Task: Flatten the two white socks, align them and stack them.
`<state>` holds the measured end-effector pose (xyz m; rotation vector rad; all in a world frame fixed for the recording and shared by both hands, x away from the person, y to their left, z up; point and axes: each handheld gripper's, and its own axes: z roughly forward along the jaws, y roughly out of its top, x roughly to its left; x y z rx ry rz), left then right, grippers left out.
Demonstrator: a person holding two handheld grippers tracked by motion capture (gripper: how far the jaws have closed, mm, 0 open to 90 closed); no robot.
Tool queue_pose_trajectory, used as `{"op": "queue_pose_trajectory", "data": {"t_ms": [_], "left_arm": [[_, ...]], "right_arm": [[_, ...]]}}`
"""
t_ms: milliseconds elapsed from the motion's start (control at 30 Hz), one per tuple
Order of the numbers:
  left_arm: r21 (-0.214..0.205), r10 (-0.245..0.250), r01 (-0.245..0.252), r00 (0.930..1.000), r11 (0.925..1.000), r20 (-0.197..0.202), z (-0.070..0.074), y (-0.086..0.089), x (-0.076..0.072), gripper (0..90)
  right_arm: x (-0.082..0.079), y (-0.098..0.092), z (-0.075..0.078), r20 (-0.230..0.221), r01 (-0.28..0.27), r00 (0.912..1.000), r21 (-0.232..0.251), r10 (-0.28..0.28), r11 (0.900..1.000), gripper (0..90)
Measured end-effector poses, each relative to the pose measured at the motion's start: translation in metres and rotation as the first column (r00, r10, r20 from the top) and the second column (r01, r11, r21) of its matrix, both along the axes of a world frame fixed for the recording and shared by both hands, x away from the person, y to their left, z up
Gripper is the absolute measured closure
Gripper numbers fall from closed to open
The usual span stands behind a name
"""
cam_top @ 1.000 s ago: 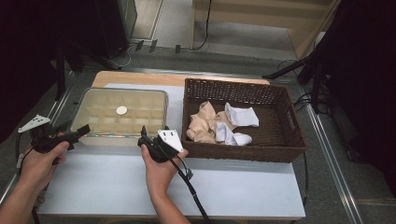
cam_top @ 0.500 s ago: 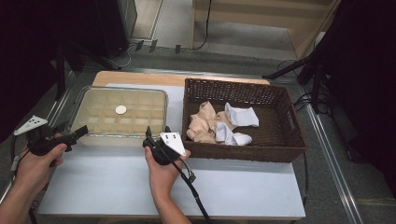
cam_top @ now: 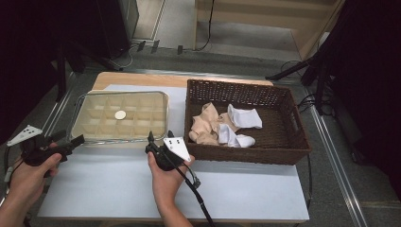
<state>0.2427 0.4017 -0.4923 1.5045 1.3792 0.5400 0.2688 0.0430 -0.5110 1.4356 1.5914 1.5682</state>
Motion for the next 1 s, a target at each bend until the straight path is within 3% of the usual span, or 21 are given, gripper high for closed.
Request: {"op": "queue_pose_trajectory", "data": {"t_ms": [67,200,300,567,667,733,1000], "left_arm": [[-0.007,0.008,-0.008,1.0000,0.9999,0.000,0.001,0.001,0.001,16.1],[-0.019,0.007,-0.008,0.9999,0.9998,-0.009,0.001,-0.002,0.007,15.5],[-0.016,0.013,-0.013,0.9999,0.9998,-0.010,0.000,-0.005,0.012,15.6],[0.003,0.019,-0.019,0.9998,0.9998,0.001,-0.001,-0.007,0.014,18.3],[0.005,0.000,0.000,1.0000,1.0000,-0.007,-0.001,-0.005,0.014,19.6],[0.008,-0.007,0.007,0.9999,0.9999,-0.012,-0.001,-0.004,0.014,19.5],[0.030,-0.010,0.010,0.9998,0.9995,-0.017,-0.001,0.001,0.013,19.7]], "right_arm": [[0.000,0.002,-0.001,0.005,0.008,1.0000,-0.003,-0.008,1.0000,33.9],[0.005,0.004,-0.003,-0.026,0.017,0.9995,0.041,-0.016,0.9990,31.3],[0.008,0.006,-0.004,-0.023,0.015,0.9996,0.072,-0.013,0.9973,33.2],[0.005,0.005,-0.002,-0.001,0.014,0.9999,0.034,-0.014,0.9993,42.4],[0.004,-0.003,-0.002,-0.018,-0.011,0.9998,0.073,0.013,0.9973,46.2],[0.002,-0.007,-0.002,-0.029,-0.033,0.9990,0.088,0.035,0.9956,46.8],[-0.016,-0.006,-0.003,-0.008,-0.071,0.9974,0.049,0.071,0.9963,46.4]]}}
